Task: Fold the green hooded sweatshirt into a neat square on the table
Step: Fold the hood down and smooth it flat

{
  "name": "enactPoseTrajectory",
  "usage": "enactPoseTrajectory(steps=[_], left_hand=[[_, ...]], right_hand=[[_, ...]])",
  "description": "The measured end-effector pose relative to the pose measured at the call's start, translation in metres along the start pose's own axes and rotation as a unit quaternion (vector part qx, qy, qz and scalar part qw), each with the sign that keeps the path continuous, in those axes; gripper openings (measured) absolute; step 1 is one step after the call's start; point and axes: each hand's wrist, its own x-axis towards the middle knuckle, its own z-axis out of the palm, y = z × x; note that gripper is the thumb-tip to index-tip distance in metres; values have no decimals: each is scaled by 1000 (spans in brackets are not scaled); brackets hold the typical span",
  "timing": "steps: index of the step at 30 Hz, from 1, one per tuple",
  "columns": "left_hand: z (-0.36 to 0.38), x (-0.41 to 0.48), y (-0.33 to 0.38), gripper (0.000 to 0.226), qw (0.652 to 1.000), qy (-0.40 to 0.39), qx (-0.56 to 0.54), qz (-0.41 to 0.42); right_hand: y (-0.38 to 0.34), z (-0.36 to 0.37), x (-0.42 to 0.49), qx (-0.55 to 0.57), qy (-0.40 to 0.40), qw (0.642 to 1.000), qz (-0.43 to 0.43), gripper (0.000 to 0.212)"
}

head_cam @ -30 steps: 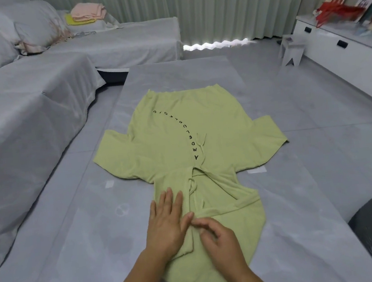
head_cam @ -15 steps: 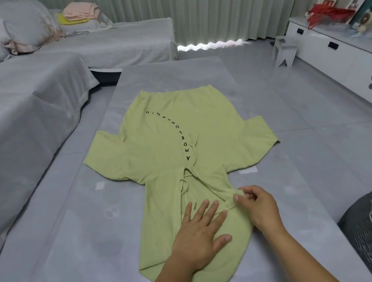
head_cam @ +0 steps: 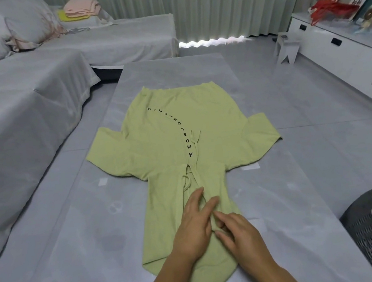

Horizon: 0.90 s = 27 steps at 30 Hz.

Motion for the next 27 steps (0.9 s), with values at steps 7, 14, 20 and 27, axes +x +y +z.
enactPoseTrajectory(steps=[7,14,20,27], left_hand=[[-3,1,-8,36,989,78,-127,-24],[-14,3,1,37,983,34,-167,-71],[-14,8,3,24,988,-13,-135,-69],[-13,7,6,30,992,3,-111,-57]], right_hand=[[22,-23,-10,-82,9,997,-4,32],[13,-31,-13,-118,15,992,-40,21],[11,-29,-18,-49,-8,984,172,29],[-4,-41,-31,22,-43,953,300,7]])
